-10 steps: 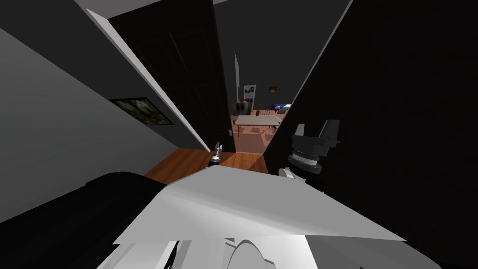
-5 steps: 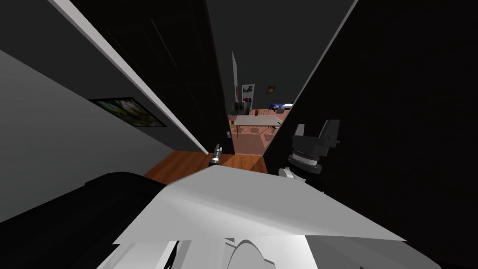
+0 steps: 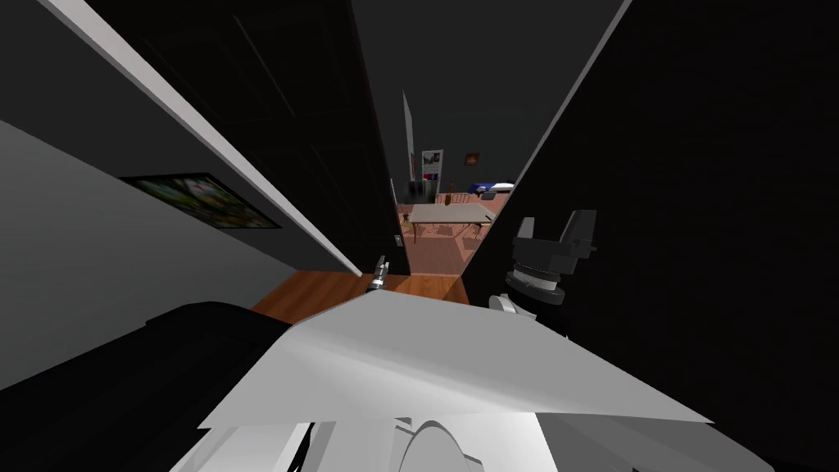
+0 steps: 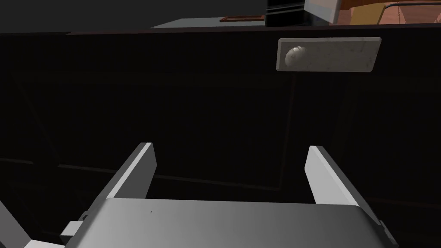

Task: Pull the door open

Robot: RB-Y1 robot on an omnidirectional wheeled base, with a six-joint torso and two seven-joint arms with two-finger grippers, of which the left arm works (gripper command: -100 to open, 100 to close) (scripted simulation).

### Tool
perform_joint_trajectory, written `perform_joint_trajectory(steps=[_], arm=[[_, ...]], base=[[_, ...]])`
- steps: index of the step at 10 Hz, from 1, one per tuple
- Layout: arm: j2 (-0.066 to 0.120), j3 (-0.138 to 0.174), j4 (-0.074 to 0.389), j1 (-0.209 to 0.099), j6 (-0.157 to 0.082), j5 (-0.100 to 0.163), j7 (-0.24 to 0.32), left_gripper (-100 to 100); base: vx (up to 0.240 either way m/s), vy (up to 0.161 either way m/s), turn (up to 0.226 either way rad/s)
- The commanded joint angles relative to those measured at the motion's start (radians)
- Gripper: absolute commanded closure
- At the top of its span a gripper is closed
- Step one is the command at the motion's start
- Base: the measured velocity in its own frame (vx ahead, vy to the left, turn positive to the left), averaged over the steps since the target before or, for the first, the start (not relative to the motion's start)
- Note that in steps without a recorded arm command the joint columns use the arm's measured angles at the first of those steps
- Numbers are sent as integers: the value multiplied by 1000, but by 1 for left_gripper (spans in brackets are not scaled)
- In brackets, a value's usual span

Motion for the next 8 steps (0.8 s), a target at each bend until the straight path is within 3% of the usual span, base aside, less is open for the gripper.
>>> perform_joint_trajectory(steps=[1, 8], arm=[[1, 2, 32, 0, -8, 3, 6, -100], [8, 12, 160, -21, -31, 16, 27, -100]], base=[[145, 18, -47], [134, 23, -51]])
